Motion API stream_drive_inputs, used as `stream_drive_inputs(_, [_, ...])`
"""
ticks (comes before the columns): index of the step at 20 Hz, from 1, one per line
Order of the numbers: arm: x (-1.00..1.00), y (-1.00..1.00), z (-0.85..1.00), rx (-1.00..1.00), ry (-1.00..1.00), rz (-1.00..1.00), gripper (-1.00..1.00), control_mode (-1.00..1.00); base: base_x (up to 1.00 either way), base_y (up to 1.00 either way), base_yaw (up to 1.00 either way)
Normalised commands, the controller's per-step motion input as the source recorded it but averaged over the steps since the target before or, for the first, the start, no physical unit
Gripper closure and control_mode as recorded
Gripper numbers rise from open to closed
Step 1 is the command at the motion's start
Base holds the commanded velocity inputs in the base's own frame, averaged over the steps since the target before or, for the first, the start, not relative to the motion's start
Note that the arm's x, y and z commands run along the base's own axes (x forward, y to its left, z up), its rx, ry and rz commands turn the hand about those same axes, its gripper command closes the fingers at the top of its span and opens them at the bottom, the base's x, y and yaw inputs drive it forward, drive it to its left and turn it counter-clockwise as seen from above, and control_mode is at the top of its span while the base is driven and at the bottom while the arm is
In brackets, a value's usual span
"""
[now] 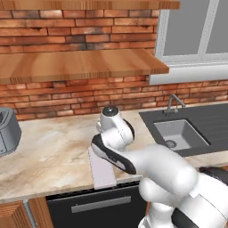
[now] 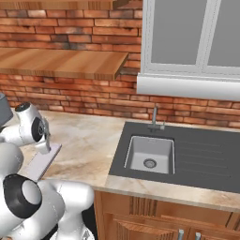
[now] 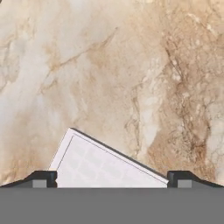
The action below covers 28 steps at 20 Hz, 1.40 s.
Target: The ice cube tray has been filled with water. Take the tray and place it in the freezer to make ice. Close the freezer door after placing the tray.
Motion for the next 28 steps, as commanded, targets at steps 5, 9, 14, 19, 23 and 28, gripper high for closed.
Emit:
stream_drive_inputs(5, [-0.66,0.00,0.11,-0.06,-0.09,0.46,-1.00,-1.00,0.00,0.00,0.00])
stream_drive_inputs(9, [-0.12,0.08,0.21,-0.09,0.00,0.53,-1.00,-1.00,0.00,0.00,0.00])
stream_drive_inputs(14, [0.01,0.23,0.48,-0.16,0.00,0.46,-1.00,-1.00,0.00,0.00,0.00])
stream_drive_inputs(19, [0.10,0.61,0.46,-0.30,0.00,0.30,-1.00,-1.00,0.00,0.00,0.00])
stream_drive_inputs(23, [-0.05,0.68,0.04,-0.48,0.00,0.16,-1.00,-1.00,0.00,0.00,0.00])
stream_drive_inputs(28, [-0.43,0.38,0.00,-0.43,-0.07,0.07,-1.00,-1.00,0.00,0.00,0.00])
